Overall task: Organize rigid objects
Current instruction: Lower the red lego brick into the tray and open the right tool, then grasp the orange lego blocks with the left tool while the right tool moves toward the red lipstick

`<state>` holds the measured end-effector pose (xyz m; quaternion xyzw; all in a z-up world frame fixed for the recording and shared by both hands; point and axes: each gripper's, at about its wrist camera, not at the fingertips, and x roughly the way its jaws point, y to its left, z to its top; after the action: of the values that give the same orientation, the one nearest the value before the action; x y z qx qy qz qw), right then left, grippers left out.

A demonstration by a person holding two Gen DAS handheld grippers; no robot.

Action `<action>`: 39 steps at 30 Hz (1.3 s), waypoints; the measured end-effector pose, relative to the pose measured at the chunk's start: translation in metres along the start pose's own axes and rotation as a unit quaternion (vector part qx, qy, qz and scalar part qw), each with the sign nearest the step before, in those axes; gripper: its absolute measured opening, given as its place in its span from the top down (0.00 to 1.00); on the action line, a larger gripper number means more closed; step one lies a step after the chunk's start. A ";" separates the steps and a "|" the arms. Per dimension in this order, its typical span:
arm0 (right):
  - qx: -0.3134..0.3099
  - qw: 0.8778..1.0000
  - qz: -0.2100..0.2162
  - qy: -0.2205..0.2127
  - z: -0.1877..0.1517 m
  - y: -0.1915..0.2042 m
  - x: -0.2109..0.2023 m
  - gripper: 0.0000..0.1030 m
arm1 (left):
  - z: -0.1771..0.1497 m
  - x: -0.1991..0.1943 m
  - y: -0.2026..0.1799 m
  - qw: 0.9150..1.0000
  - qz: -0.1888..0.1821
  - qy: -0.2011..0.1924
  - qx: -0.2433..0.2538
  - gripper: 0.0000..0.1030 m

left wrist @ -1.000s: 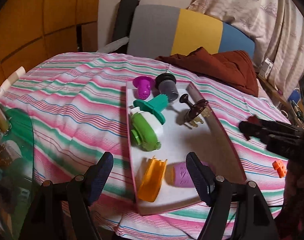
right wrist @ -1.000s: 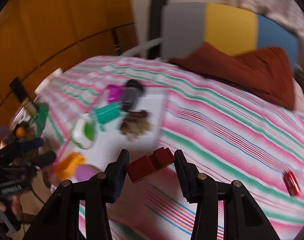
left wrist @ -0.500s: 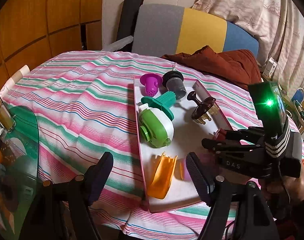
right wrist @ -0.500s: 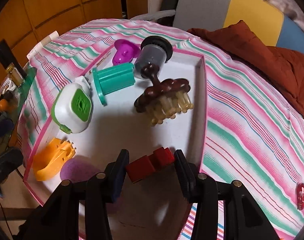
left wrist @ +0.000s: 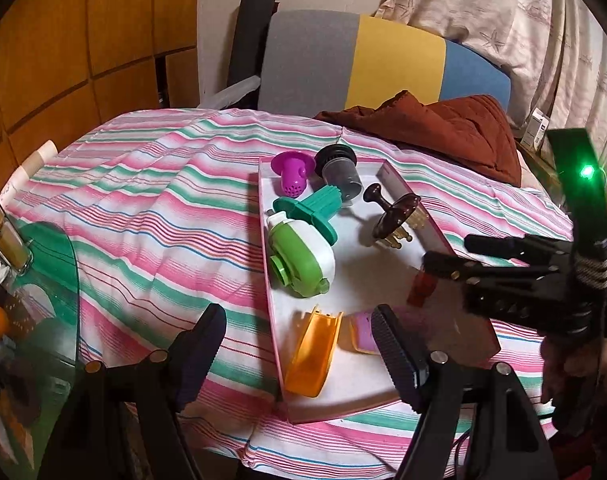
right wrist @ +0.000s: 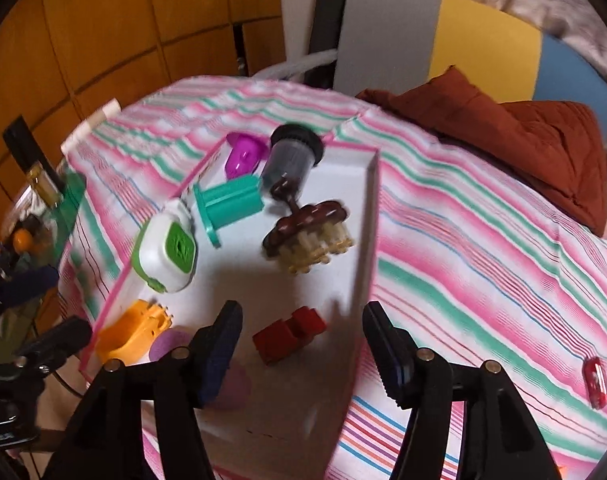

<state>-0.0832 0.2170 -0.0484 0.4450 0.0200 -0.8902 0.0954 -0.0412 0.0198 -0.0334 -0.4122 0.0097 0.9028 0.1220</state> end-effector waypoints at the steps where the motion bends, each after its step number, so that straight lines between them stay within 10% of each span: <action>1: 0.006 1.000 -0.002 -0.005 0.000 -0.004 -0.003 0.38 | 0.001 -0.001 -0.002 1.000 0.001 -0.001 0.003 0.26; 17: 0.143 0.984 -0.109 -0.021 -0.061 -0.152 -0.086 0.33 | 0.012 -0.008 -0.049 0.997 -0.037 -0.011 0.064 0.26; 24: 0.245 0.948 -0.199 -0.036 -0.108 -0.238 -0.125 0.32 | 0.018 -0.010 -0.084 0.993 -0.073 -0.007 0.095 0.26; 30: 0.411 0.883 -0.202 -0.105 -0.146 -0.295 -0.160 0.31 | 0.024 -0.005 -0.132 0.986 -0.115 0.002 0.125 0.26; 39: 0.443 0.866 -0.174 -0.154 -0.155 -0.295 -0.178 0.28 | 0.008 0.036 -0.239 0.951 -0.224 0.085 0.198 0.30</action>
<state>0.0881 0.5521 -0.0148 0.2869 -0.3144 -0.8647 -0.2667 -0.0156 0.2598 -0.0353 -0.4470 0.1057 0.7937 0.3987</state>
